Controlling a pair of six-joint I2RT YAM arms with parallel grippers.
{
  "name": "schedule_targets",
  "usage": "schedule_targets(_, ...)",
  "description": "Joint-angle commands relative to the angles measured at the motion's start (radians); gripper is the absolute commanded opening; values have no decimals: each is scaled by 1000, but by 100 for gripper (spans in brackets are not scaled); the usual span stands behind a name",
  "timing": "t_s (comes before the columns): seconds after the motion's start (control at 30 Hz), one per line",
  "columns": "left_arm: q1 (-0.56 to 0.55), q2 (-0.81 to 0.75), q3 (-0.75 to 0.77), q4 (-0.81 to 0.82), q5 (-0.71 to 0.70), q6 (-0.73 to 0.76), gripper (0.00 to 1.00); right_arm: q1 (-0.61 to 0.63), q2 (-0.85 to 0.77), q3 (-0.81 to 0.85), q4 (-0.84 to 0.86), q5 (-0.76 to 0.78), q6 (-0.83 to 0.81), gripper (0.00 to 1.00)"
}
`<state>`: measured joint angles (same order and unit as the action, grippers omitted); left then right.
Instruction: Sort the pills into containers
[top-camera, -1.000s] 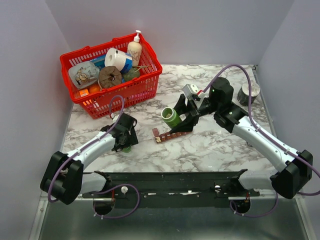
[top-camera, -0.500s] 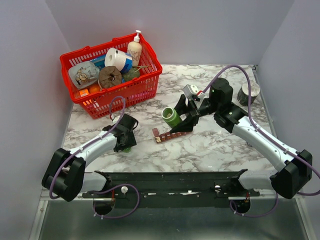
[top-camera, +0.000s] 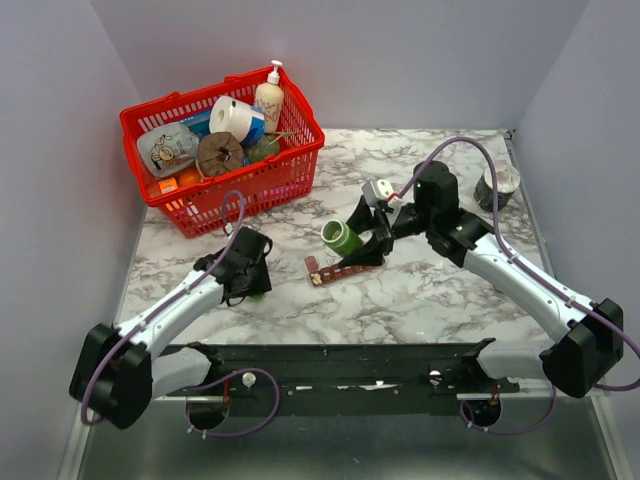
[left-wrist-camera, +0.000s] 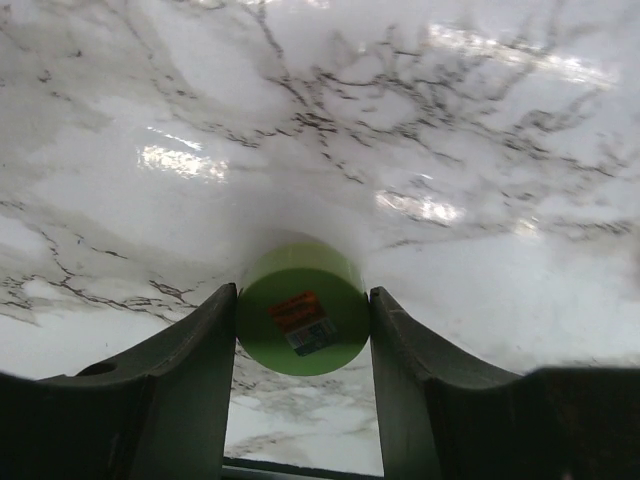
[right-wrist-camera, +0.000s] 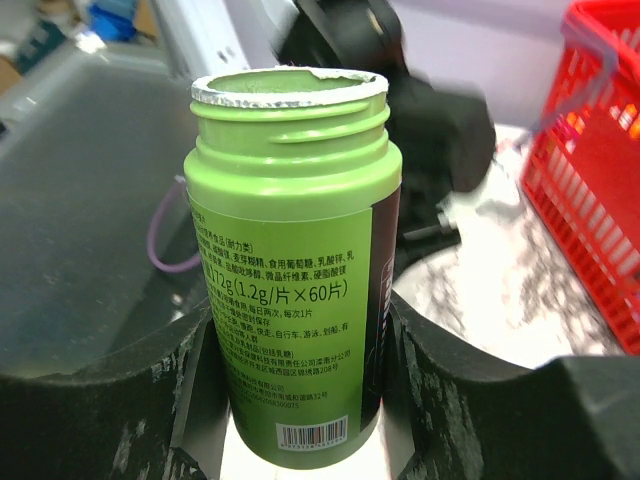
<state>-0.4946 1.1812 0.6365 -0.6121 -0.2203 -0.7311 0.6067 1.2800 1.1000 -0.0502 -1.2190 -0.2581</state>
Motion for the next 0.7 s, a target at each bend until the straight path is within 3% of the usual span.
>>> schedule_targets(0.0,-10,-178,72,60,278,169,15,-7,-10,-34,-134,91,-239,1)
schedule_targets(0.13,1,-247,159,80,479,173,12,-7,-16,-97,-178,162,-380,1)
schedule_targets(0.33,36,-204,236,259,845,-5,10,-8,4,-127,-191,262,-477,1)
schedule_targets(0.47,50,-178,253,395,973,-126,10,-7,21,-123,-189,337,-472,1)
schedule_targets(0.67,51,-149,247,575,1053,-281,10,-7,45,-104,-192,426,-471,1)
